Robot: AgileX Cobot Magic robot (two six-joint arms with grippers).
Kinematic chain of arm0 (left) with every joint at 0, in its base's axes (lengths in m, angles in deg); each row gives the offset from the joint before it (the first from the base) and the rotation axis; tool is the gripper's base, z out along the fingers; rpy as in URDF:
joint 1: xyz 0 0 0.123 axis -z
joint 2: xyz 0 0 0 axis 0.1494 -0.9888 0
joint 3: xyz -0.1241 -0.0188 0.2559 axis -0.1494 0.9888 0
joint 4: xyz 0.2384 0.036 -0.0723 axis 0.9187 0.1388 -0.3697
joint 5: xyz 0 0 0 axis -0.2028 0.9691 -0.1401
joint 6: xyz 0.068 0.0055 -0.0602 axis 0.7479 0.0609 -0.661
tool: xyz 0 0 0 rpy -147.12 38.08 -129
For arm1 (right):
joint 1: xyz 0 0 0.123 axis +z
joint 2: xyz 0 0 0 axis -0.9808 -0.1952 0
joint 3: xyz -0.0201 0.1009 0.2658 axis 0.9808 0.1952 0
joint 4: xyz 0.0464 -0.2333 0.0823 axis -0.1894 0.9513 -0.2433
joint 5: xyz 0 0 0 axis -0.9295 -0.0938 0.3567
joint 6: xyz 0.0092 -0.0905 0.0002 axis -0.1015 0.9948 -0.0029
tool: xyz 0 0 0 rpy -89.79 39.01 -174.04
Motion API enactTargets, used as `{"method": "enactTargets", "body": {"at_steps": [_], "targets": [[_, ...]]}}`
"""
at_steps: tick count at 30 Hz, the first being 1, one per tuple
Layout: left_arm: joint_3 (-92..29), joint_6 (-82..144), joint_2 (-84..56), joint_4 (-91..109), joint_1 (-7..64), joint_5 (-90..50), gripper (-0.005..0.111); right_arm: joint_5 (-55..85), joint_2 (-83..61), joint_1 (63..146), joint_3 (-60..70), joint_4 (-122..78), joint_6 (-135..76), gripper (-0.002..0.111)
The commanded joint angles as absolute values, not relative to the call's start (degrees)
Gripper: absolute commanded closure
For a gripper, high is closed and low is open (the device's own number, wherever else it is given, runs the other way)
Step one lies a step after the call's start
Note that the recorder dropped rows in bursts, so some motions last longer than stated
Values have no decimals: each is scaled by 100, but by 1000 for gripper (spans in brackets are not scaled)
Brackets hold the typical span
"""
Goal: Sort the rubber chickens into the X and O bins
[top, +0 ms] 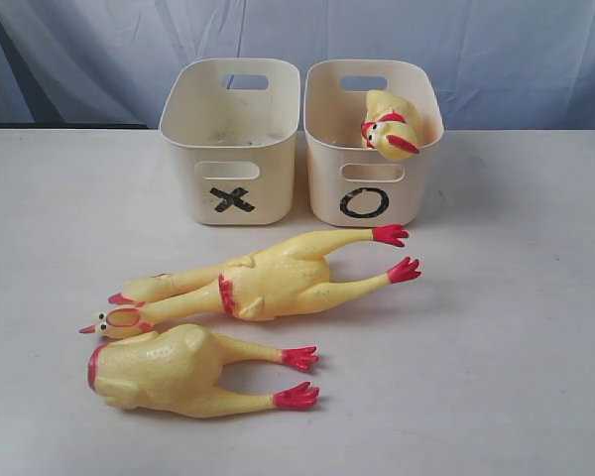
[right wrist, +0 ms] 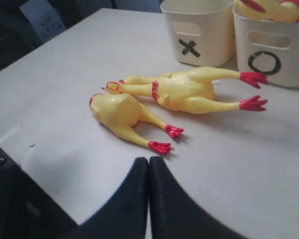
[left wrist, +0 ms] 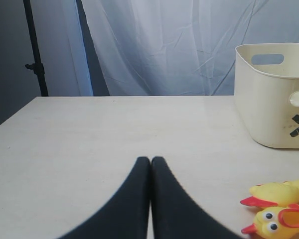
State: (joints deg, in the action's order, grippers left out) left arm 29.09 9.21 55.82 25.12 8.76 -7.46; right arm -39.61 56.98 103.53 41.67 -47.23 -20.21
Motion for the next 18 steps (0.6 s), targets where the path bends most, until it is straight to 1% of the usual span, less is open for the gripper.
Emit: {"method": "enactTargets", "body": {"at_steps": [1,2,5,8,15,18], "targets": [[2939,895,5608,2510,868,-808,106,-3958,6095,10336,4196,-4817,-1877,108],[2939,787,5608,2340,868,-898,106,-3973,6106,10336,4196,-4848,-1877,108],[2939,166,5608,998,868,-1473,106,-3985,6106,10336,4196,-5017,-1877,108],[2939,142,5608,-69,868,-2231,106,-3985,6106,10336,4196,-5073,-1861,108],[2939,78,5608,-207,868,-4059,106,-4021,6106,10336,4196,-5073,-1806,108],[2939,-540,5608,-221,868,-4476,106,-4033,6106,10336,4196,-5073,-1806,108]]}}
